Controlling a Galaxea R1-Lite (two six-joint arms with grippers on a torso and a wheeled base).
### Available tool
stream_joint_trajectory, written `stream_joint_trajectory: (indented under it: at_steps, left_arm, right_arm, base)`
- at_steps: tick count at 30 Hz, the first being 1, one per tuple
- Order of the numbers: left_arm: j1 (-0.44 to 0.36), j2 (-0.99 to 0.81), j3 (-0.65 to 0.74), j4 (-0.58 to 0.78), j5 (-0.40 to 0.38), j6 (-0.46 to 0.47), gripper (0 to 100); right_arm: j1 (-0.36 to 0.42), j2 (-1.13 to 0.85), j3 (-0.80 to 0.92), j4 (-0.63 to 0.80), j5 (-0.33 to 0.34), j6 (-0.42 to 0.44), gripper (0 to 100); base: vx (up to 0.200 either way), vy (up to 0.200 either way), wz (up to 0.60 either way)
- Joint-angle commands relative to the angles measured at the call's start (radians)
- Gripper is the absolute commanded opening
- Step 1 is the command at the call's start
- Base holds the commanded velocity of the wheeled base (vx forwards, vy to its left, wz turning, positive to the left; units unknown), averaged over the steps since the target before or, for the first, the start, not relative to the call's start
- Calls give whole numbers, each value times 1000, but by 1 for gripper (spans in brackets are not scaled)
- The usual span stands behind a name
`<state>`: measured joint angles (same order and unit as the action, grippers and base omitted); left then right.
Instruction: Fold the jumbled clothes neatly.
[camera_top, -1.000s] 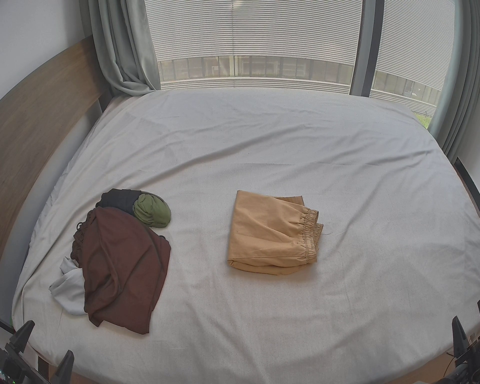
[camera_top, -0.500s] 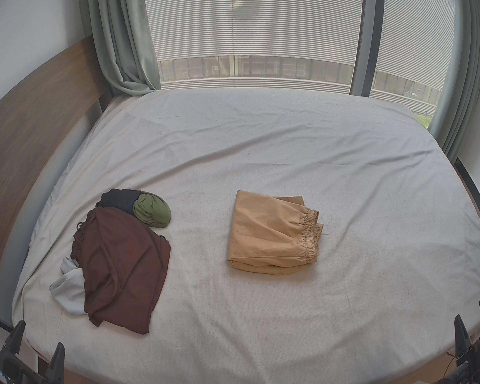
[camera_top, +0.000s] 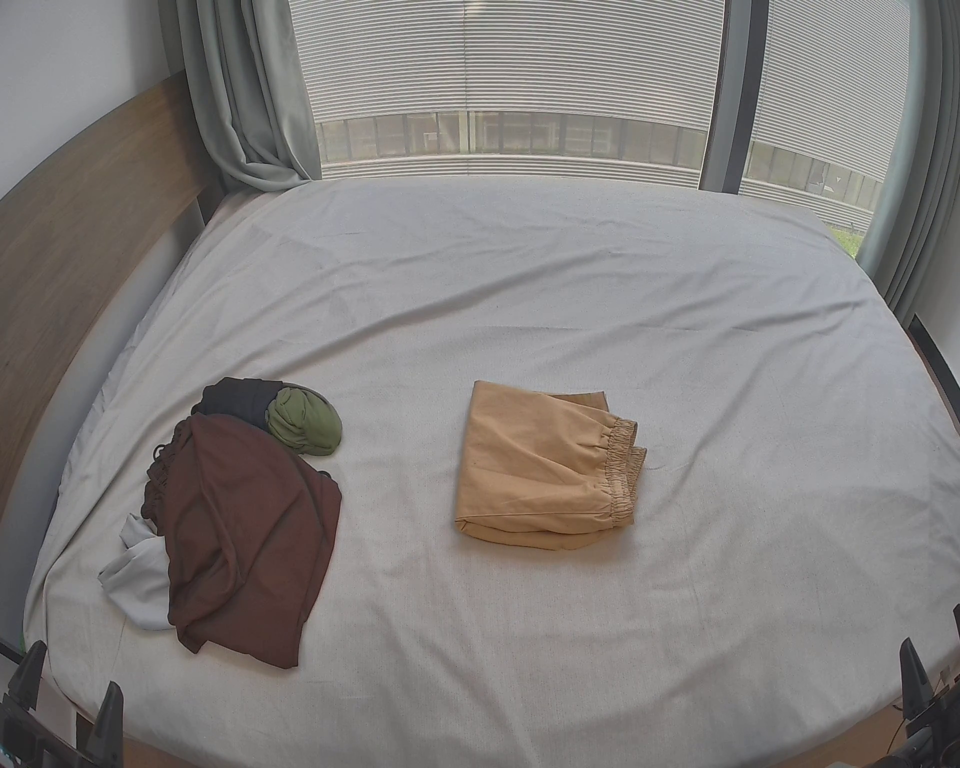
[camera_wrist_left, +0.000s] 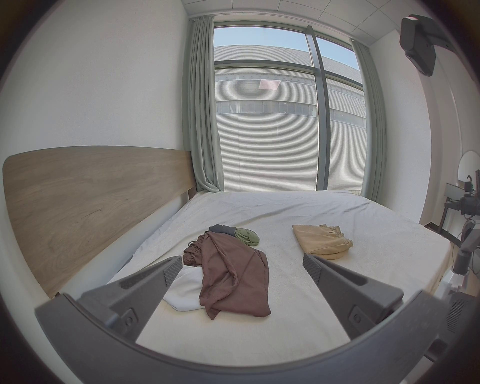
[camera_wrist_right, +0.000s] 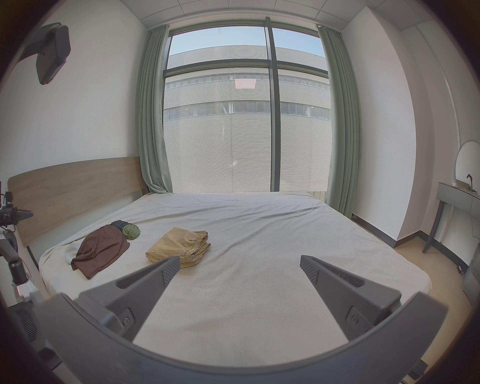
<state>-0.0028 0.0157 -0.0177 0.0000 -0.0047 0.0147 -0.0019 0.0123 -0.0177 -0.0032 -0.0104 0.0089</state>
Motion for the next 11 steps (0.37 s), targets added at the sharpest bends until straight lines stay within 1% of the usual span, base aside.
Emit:
stream_joint_trajectory:
  at_steps: [1, 11]
  left_arm:
    - [0, -16, 18, 0, -1, -1, 100]
    - [0, -16, 18, 0, -1, -4, 100]
  right_arm:
    - [0, 1, 18, 0, 1, 2, 100]
    - [0, 3, 18, 0, 1, 5, 100]
  base:
    - [0, 0, 0]
    - [0, 0, 0]
